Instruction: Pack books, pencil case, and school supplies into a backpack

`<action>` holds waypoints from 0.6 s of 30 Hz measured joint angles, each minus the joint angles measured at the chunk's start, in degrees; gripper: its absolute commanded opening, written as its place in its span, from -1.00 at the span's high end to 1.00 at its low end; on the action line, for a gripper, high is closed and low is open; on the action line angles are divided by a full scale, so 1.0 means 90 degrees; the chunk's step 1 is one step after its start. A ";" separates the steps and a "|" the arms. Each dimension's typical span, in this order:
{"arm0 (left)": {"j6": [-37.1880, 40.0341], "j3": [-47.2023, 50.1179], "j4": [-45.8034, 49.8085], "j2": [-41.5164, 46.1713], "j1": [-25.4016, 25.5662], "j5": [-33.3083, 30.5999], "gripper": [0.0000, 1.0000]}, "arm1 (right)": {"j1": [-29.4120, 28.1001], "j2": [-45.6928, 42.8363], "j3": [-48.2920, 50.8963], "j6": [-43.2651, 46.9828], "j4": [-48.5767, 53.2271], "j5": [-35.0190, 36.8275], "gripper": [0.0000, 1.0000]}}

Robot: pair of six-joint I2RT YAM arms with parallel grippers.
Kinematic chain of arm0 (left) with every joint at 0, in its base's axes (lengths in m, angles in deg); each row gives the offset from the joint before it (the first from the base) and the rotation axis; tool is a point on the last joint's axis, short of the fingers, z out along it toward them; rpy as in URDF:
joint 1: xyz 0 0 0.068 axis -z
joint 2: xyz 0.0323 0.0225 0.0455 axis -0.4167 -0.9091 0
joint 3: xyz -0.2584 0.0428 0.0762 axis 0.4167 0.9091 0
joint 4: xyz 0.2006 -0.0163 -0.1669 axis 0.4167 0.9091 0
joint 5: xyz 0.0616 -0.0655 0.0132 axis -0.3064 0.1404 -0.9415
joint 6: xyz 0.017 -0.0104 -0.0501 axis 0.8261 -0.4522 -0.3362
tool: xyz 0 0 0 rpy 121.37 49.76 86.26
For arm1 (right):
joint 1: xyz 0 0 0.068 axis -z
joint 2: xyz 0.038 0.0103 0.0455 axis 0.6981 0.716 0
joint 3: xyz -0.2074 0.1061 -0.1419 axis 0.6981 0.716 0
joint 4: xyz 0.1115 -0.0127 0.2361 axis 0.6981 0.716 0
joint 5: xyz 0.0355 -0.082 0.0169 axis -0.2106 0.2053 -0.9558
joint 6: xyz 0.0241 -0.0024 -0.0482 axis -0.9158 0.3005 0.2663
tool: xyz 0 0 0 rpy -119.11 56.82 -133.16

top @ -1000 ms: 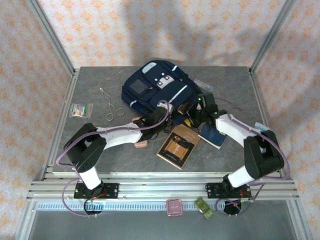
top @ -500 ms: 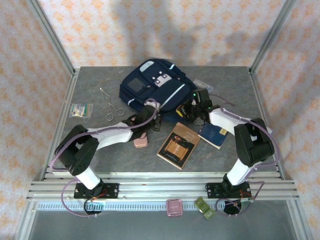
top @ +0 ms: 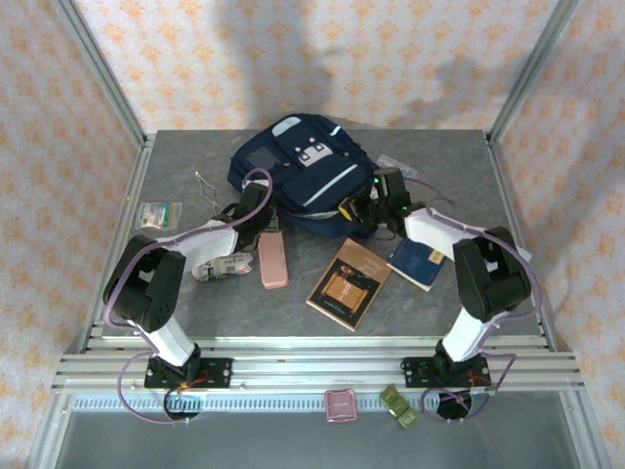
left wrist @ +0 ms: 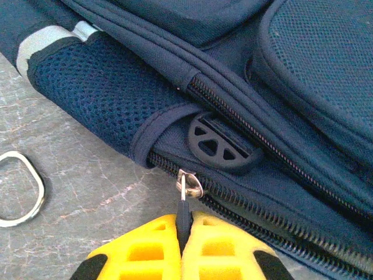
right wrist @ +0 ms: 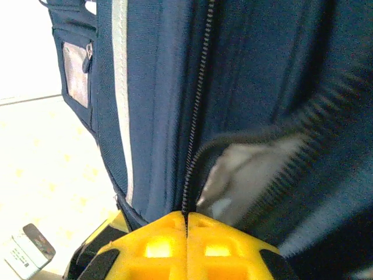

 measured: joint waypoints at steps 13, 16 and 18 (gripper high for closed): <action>-0.0070 -0.0124 0.0284 -0.0005 -0.0233 -0.0515 0.83 | -0.0401 0.1008 -0.1350 0.0444 0.0384 -0.0163 1.00; -0.0124 -0.0027 0.0323 0.0107 -0.0233 -0.0481 0.59 | -0.0401 0.1090 -0.1348 0.0644 0.0527 -0.0148 0.94; -0.0228 0.0168 0.0325 0.0330 -0.0233 -0.0474 0.37 | -0.0398 0.1127 -0.1348 0.0772 0.0639 -0.0155 0.56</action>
